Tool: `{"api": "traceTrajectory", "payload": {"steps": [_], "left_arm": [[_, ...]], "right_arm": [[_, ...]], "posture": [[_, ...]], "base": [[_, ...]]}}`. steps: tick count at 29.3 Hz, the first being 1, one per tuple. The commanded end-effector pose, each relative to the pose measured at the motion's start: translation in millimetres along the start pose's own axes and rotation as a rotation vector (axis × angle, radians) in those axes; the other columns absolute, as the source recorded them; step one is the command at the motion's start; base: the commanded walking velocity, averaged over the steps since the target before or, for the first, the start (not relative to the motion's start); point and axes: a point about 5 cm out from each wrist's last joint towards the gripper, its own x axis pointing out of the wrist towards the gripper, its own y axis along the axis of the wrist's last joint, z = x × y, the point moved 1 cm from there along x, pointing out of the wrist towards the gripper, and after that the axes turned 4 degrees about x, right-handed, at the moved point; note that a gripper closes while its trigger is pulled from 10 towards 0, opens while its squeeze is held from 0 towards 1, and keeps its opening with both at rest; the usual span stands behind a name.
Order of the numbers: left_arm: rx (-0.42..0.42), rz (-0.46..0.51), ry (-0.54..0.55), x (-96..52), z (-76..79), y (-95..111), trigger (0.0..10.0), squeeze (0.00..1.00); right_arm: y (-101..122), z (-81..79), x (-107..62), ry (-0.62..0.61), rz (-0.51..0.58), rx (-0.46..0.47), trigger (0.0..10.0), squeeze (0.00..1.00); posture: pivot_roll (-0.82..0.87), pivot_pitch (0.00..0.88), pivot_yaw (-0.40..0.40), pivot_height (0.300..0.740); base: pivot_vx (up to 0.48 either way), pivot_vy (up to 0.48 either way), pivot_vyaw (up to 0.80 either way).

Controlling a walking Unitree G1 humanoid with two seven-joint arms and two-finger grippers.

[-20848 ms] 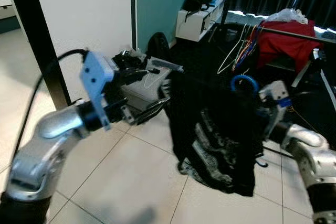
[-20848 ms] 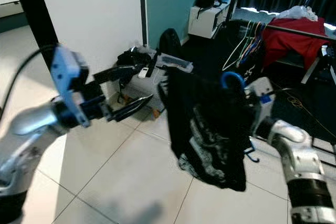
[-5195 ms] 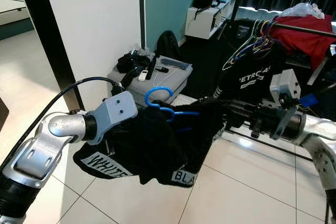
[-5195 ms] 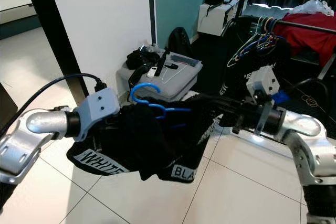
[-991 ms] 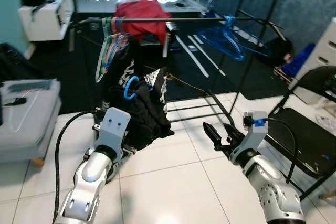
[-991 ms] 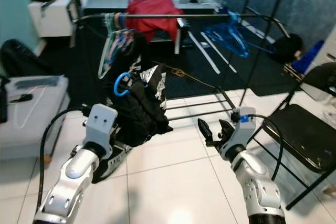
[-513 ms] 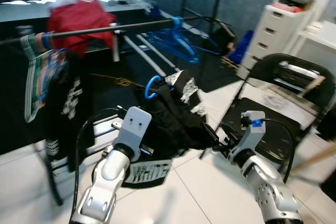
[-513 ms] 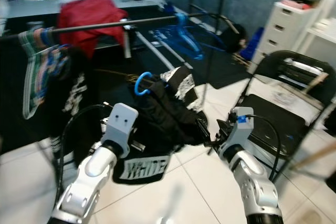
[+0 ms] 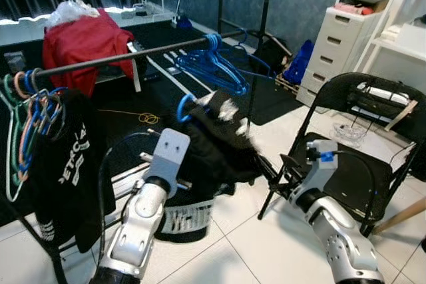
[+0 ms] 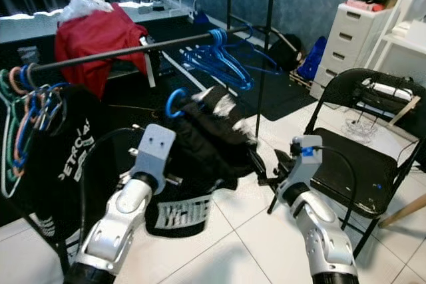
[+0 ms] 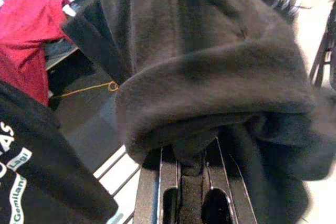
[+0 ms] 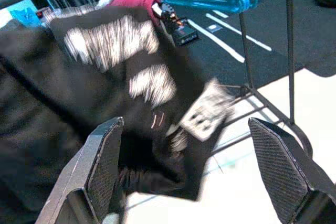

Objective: Hang hanger

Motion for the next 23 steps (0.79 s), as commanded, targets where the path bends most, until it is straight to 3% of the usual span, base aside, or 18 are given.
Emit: {"api": "traceTrajectory", "payload": {"steps": [1, 4, 15, 21, 23], "left_arm": [[-0.001, 0.036, 0.03, 4.2, -4.4, 12.9, 10.0, 0.0], [0.008, -0.008, 0.038, 6.4, -4.9, 7.4, 10.0, 0.0], [0.009, -0.067, 0.05, 8.8, -4.8, 1.1, 10.0, 0.0], [-0.013, -0.065, 0.085, 11.2, -11.7, 3.1, 10.0, 0.0], [-0.029, -0.049, 0.109, 11.8, -16.6, 6.4, 10.0, 0.0]], "right_arm": [[0.6, -2.7, -1.2, 0.019, 0.009, 0.001, 10.0, 0.0], [-0.3, -6.2, -1.2, 0.046, 0.002, -0.004, 10.0, 0.0], [-2.5, -9.7, -0.8, 0.068, -0.012, -0.011, 10.0, 0.0], [-2.6, -13.4, -1.8, 0.1, -0.007, -0.017, 10.0, 0.0], [-3.1, -13.6, -2.0, 0.103, -0.01, -0.017, 10.0, 0.0]], "posture": [[-0.04, 0.034, -0.03, 0.74], [-0.04, 0.034, -0.03, 0.74], [-0.04, 0.03, -0.025, 0.74], [-0.04, 0.027, -0.027, 0.74], [-0.04, 0.023, -0.029, 0.74]], "base": [[0.39, 0.0, 0.79], [0.393, 0.0, 0.79], [0.39, 0.0, 0.0], [0.391, 0.0, 0.8], [0.394, 0.0, 0.0]]}}
